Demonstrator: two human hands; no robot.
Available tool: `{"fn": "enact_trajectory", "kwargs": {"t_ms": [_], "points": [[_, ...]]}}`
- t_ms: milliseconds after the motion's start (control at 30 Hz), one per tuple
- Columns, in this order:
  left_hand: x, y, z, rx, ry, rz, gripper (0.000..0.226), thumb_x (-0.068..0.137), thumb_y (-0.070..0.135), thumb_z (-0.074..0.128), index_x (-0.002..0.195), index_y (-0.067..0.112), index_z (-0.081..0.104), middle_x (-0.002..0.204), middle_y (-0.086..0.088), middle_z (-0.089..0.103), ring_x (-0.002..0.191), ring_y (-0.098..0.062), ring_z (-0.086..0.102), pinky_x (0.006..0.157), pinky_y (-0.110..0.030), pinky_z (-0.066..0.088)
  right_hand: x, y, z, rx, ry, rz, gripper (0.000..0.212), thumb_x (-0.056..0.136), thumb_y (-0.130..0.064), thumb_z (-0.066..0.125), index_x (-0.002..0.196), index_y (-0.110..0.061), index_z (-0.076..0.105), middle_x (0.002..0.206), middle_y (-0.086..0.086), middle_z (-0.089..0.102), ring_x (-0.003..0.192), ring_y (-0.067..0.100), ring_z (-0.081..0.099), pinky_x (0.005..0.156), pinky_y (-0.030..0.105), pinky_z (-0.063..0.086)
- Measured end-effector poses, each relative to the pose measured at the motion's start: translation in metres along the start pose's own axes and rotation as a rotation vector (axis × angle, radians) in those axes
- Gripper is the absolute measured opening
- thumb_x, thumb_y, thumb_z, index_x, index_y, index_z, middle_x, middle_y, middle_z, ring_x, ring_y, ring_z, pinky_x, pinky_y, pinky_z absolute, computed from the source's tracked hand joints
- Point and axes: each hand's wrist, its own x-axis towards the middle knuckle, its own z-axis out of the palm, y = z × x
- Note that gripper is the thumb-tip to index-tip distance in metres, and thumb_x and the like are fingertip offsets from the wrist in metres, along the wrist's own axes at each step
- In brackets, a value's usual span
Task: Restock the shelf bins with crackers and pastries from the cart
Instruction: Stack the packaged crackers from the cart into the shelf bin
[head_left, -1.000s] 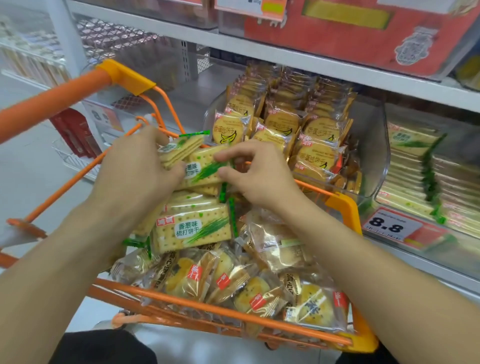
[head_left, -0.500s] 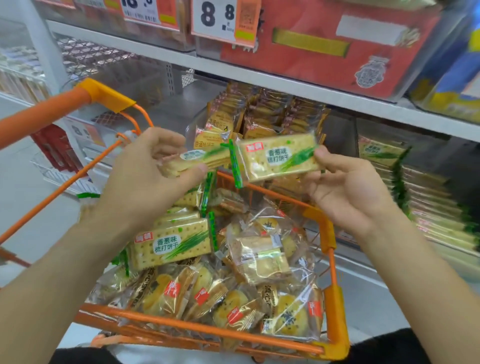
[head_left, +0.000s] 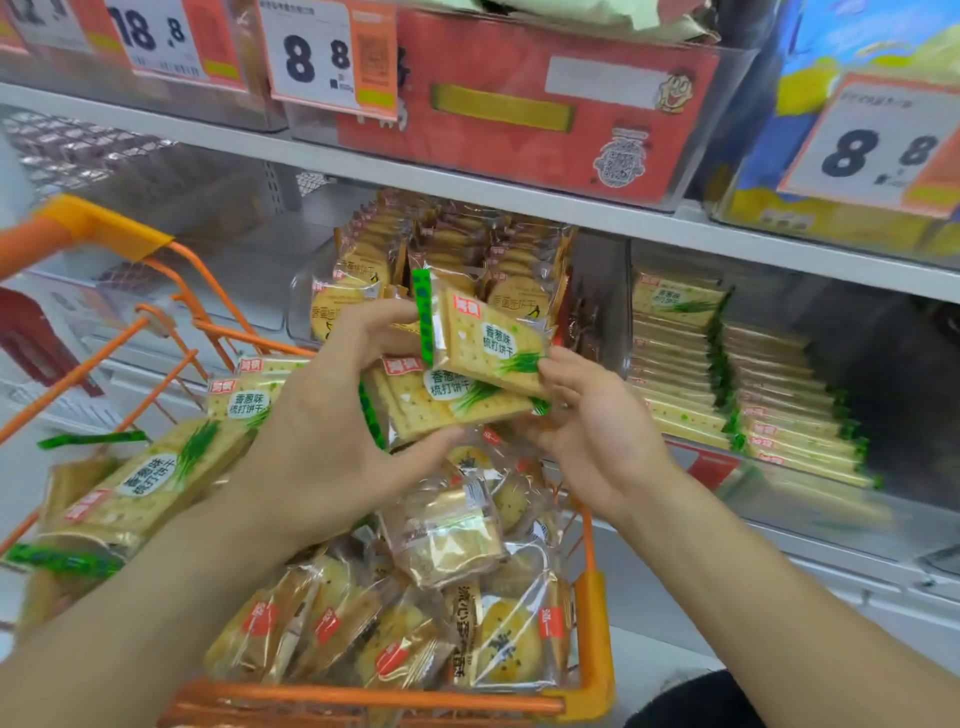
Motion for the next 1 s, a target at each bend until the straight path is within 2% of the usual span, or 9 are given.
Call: {"fn": "enact_trajectory", "kwargs": {"t_ms": [167, 267, 400, 533, 633, 700, 800, 867, 1000], "points": [[0.006, 0.002, 0.001, -0.040, 0.086, -0.065, 0.087, 0.069, 0.049, 0.082, 0.138, 0.020, 0.038, 0.130, 0.006, 0.052, 0.125, -0.005, 0.051, 0.103, -0.030, 0.045, -0.008, -0.005, -0.002, 0.141, -0.059, 0.123, 0.021, 0.099, 0.003, 0.051, 0.119, -0.004, 0.052, 0.120, 0.024, 0.066, 0.111, 0.039, 0.068, 0.091, 0.053, 0.057], [0.009, 0.012, 0.001, -0.161, 0.130, -0.373, 0.091, 0.059, 0.050, 0.082, 0.136, 0.032, 0.036, 0.129, 0.017, 0.051, 0.116, 0.009, 0.051, 0.089, -0.014, 0.044, -0.011, -0.006, -0.001, 0.210, -0.047, 0.131, 0.022, 0.097, 0.005, 0.053, 0.117, -0.004, 0.051, 0.118, 0.025, 0.066, 0.110, 0.038, 0.069, 0.083, 0.049, 0.061], [0.013, 0.009, 0.007, -0.726, -0.096, -0.652, 0.075, 0.068, 0.025, 0.087, 0.130, 0.014, 0.045, 0.106, -0.009, 0.075, 0.093, -0.029, 0.074, 0.076, -0.032, 0.061, -0.012, -0.007, -0.001, 0.166, -0.015, 0.025, 0.025, 0.094, 0.008, 0.057, 0.113, -0.007, 0.052, 0.108, 0.018, 0.068, 0.096, 0.027, 0.072, 0.077, 0.044, 0.063], [0.016, 0.006, 0.013, -0.905, -0.039, -0.666, 0.051, 0.078, 0.023, 0.075, 0.123, 0.007, 0.057, 0.109, -0.014, 0.074, 0.093, -0.034, 0.073, 0.074, -0.035, 0.062, -0.017, -0.011, -0.006, 0.025, -0.060, -0.062, 0.035, 0.088, 0.010, 0.064, 0.115, -0.011, 0.053, 0.113, 0.017, 0.068, 0.086, 0.023, 0.073, 0.074, 0.043, 0.063], [0.016, 0.008, 0.021, -0.847, -0.007, -0.666, 0.053, 0.072, 0.019, 0.076, 0.121, 0.006, 0.059, 0.110, -0.010, 0.074, 0.093, -0.026, 0.074, 0.070, -0.033, 0.062, -0.020, -0.014, -0.014, -0.260, -0.064, -0.201, 0.047, 0.083, 0.009, 0.071, 0.119, -0.014, 0.053, 0.118, 0.017, 0.063, 0.100, 0.029, 0.068, 0.085, 0.050, 0.059], [0.015, 0.013, 0.024, -0.628, -0.018, -0.575, 0.060, 0.068, 0.030, 0.083, 0.121, 0.014, 0.059, 0.111, -0.002, 0.074, 0.093, -0.017, 0.073, 0.075, -0.033, 0.061, -0.022, -0.023, -0.024, -0.598, -0.063, -0.417, 0.057, 0.081, 0.001, 0.077, 0.124, -0.023, 0.050, 0.121, 0.007, 0.058, 0.110, 0.023, 0.063, 0.088, 0.040, 0.058], [0.014, 0.033, 0.028, -0.287, -0.084, -0.313, 0.041, 0.069, 0.030, 0.085, 0.100, 0.037, 0.058, 0.096, 0.028, 0.069, 0.087, 0.007, 0.066, 0.070, -0.010, 0.051, -0.030, -0.043, -0.039, -1.182, -0.183, -0.834, 0.071, 0.081, -0.020, 0.076, 0.140, -0.030, 0.038, 0.136, -0.005, 0.045, 0.128, 0.007, 0.047, 0.106, 0.026, 0.043], [0.015, 0.045, 0.037, -0.253, -0.142, -0.184, 0.039, 0.074, 0.023, 0.084, 0.097, 0.039, 0.057, 0.098, 0.028, 0.066, 0.089, 0.009, 0.064, 0.071, -0.004, 0.047, -0.035, -0.051, -0.048, -1.469, -0.332, -0.885, 0.073, 0.083, -0.033, 0.073, 0.146, -0.026, 0.038, 0.142, -0.007, 0.046, 0.132, 0.008, 0.044, 0.111, 0.034, 0.040], [0.025, 0.054, 0.059, -0.277, -0.229, -0.069, 0.038, 0.078, 0.021, 0.082, 0.112, 0.026, 0.064, 0.099, 0.017, 0.070, 0.093, 0.000, 0.067, 0.077, -0.013, 0.051, -0.043, -0.067, -0.062, -1.641, -0.442, -0.730, 0.034, 0.086, -0.047, 0.073, 0.108, -0.047, 0.048, 0.099, -0.023, 0.062, 0.090, -0.003, 0.057, 0.074, 0.023, 0.047]]}}
